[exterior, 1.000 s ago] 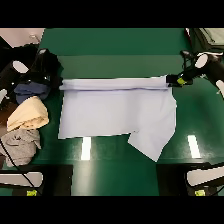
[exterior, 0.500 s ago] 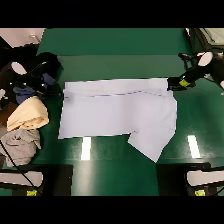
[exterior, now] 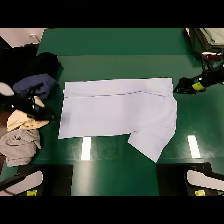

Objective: Fold the shirts.

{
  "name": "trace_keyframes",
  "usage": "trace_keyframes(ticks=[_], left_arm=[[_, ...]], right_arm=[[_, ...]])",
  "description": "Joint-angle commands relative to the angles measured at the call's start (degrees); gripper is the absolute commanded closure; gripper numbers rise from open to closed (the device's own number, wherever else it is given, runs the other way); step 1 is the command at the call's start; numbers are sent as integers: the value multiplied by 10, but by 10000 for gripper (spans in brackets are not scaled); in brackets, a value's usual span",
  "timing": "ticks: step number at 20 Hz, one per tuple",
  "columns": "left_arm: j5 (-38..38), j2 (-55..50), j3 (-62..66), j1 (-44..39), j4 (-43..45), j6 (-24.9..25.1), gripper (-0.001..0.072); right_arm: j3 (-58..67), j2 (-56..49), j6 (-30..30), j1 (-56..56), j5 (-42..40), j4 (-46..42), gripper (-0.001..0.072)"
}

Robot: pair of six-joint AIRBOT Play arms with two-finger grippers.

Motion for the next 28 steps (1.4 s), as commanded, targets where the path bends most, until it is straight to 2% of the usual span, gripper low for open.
trace_keyframes(ticks=[1,5,12,13,14,15,18,22,25,27,28], left_arm=[[21,70,-117,3,-23,0,339],[39,73,-164,3,-33,-6,340],[55,73,-167,3,-55,-19,342],[58,73,-167,3,-62,-19,375],[62,73,-167,3,-73,-18,607],[67,73,-167,3,-87,-14,677],[74,73,-155,3,-105,-14,681],[74,96,-131,3,-104,-13,681],[73,109,-130,3,-104,-4,681],[73,109,-130,3,-104,-3,681],[73,109,-130,3,-104,-3,681]], right_arm=[[-44,29,-10,-11,-7,14,430],[-49,38,-19,-11,-7,35,430],[-49,38,-29,-11,-3,64,430],[-49,38,-29,-11,3,64,430],[-49,38,-29,-11,11,62,430],[-49,38,-29,-11,21,52,429],[-62,46,-24,-11,85,6,430],[-201,127,14,-13,93,-77,429],[-322,184,19,-12,88,-76,425],[-382,206,30,-13,86,-64,357],[-405,213,29,-12,81,-43,357]])
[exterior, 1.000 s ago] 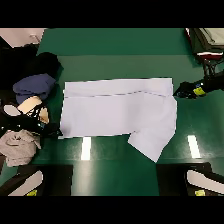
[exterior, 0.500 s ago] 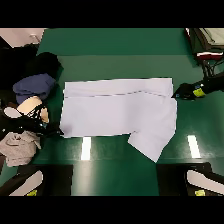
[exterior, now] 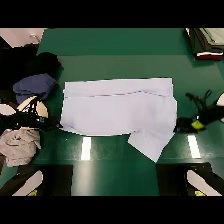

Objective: Fold the shirts.

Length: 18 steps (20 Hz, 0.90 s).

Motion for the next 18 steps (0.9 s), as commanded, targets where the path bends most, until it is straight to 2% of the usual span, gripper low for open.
trace_keyframes(ticks=[1,3,9,12,13,14,15,18], left_arm=[[0,4,2,0,-2,3,681],[-3,4,2,0,-2,3,681],[-11,4,2,0,-4,7,681],[-11,4,2,0,-6,8,681],[-12,4,2,0,-6,7,681],[-16,4,2,0,-6,7,681],[-21,4,2,0,-6,7,681],[-48,4,2,0,-5,8,682]], right_arm=[[-101,39,11,0,-10,45,357],[-130,46,12,0,-36,71,357],[-150,53,29,0,-132,77,358],[-150,54,28,0,-160,104,409],[-150,54,28,1,-166,101,433],[-150,54,14,1,-168,102,631],[-150,54,7,1,-165,101,694],[-135,60,7,1,-117,83,696]])
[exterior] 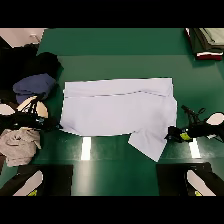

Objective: Fold the shirts.

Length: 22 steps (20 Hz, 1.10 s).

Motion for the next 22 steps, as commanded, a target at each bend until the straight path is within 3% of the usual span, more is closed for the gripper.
trace_keyframes(ticks=[1,5,7,12,22], left_arm=[[-41,0,1,0,0,1,682],[-120,44,0,0,0,3,683],[-130,100,0,0,-1,-18,683],[-84,138,1,0,-70,-30,681],[124,94,25,0,-133,-17,681]], right_arm=[[25,17,-7,1,63,-40,696],[103,104,8,-1,219,-160,697],[138,151,18,0,242,-177,697],[203,170,18,0,147,-157,697],[325,-56,14,1,-10,-157,697]])
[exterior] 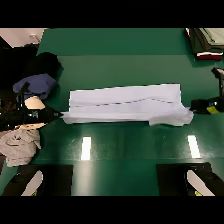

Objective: Fold the shirts.

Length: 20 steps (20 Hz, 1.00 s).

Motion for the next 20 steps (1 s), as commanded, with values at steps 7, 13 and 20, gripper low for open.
trace_keyframes(ticks=[7,13,20], left_arm=[[101,-201,120,-23,-25,26,681],[143,-335,209,-83,-27,49,680],[187,-340,219,-83,-29,28,278]], right_arm=[[134,-190,-3,1,-100,0,697],[197,-291,-3,2,-114,0,694],[265,-357,-4,2,-113,60,336]])
